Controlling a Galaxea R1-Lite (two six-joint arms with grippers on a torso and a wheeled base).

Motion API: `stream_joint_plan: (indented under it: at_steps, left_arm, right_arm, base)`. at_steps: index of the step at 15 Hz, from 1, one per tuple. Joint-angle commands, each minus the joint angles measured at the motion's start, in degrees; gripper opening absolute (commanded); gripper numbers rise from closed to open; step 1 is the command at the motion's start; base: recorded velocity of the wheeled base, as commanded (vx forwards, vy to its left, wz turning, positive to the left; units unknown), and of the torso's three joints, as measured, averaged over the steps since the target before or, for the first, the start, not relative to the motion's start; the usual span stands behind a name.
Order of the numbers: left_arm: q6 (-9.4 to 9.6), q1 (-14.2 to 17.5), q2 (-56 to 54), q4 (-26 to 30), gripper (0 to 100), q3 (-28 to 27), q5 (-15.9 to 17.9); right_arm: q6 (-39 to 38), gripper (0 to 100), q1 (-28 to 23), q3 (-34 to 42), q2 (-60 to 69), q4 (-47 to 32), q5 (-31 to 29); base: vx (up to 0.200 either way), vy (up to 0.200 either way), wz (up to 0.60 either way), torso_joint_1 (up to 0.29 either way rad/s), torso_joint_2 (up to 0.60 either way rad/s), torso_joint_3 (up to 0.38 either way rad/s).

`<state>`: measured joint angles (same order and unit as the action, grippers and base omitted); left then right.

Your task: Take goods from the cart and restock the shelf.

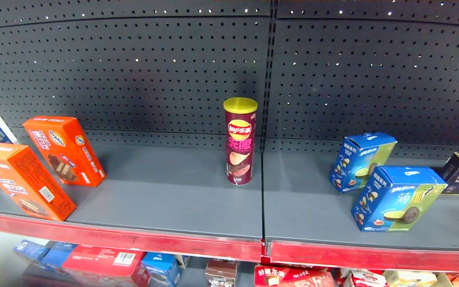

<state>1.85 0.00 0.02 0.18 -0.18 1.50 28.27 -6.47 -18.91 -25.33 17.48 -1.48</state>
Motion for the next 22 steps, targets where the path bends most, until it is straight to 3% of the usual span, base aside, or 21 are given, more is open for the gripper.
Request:
stream_joint_plan:
  at_steps: [1, 5, 7, 10, 11, 13, 15, 16, 17, 18, 19, 22]
  left_arm:
    - [-0.01, 0.0, 0.0, 0.0, 100, 0.0, 0.0]
    - [-0.01, 0.0, 0.0, 0.0, 100, 0.0, 0.0]
    - [-0.01, 0.0, 0.1, 0.0, 100, 0.0, 0.0]
    - [0.26, 0.0, 0.0, 0.0, 100, -0.1, 0.1]
    - [2.28, 0.1, 0.0, 0.1, 100, -0.2, 0.6]
    - [4.12, -0.3, 1.6, 0.0, 100, -2.6, 2.5]
    - [4.04, -0.4, 14.7, -0.1, 100, -13.6, 3.0]
    - [4.21, -0.3, 20.3, -0.2, 100, -17.8, 3.0]
    - [4.83, -0.5, 26.1, -0.3, 100, -21.6, 3.2]
    - [7.11, -3.1, 35.0, -3.2, 100, -25.0, 4.0]
    - [7.29, -6.2, 41.1, -8.5, 100, -26.6, 4.0]
    - [7.29, -9.7, 55.3, -17.8, 100, -33.0, 4.1]
  right_arm:
    - [0.6, 0, 0.0, 0.3, 0.9, -0.1, 0.0]
    - [0.7, 0, -0.5, 0.0, 1.0, -0.1, -0.5]
    - [0.2, 0, -2.8, -1.6, 1.2, -0.2, -5.1]
    - [-4.9, 0, -4.5, -6.9, 2.9, -5.2, -5.2]
    - [-7.6, 0, -8.6, -14.4, 5.6, -16.7, -5.3]
    - [-11.6, 0, -13.9, -26.6, 9.9, -40.6, -5.2]
    - [-13.8, 0, -15.4, -39.3, 11.1, -63.4, -5.1]
    - [-14.2, 0, -16.2, -44.4, 11.0, -71.1, -4.9]
    - [-14.7, 0, -17.9, -48.3, 10.9, -76.5, -4.9]
    - [-16.0, 0, -20.7, -49.9, 11.1, -77.1, -4.4]
    - [-16.9, 0, -22.0, -51.2, 11.2, -77.2, -4.3]
    - [-17.0, 0, -22.6, -54.8, 11.2, -77.2, -4.1]
  base:
    - [0.0, 0.0, 0.0, 0.0, 0.0, 0.0]
    - [0.0, 0.0, 0.0, 0.0, 0.0, 0.0]
    - [0.0, 0.0, 0.0, 0.0, 0.0, 0.0]
    - [0.0, 0.0, 0.0, 0.0, 0.0, 0.0]
    - [0.0, 0.0, 0.0, 0.0, 0.0, 0.0]
    - [0.0, 0.0, 0.0, 0.0, 0.0, 0.0]
    - [0.0, 0.0, 0.0, 0.0, 0.0, 0.0]
    - [0.0, 0.0, 0.0, 0.0, 0.0, 0.0]
    - [0.0, 0.0, 0.0, 0.0, 0.0, 0.0]
    - [0.0, 0.0, 0.0, 0.0, 0.0, 0.0]
    - [0.0, 0.0, 0.0, 0.0, 0.0, 0.0]
    - [0.0, 0.0, 0.0, 0.0, 0.0, 0.0]
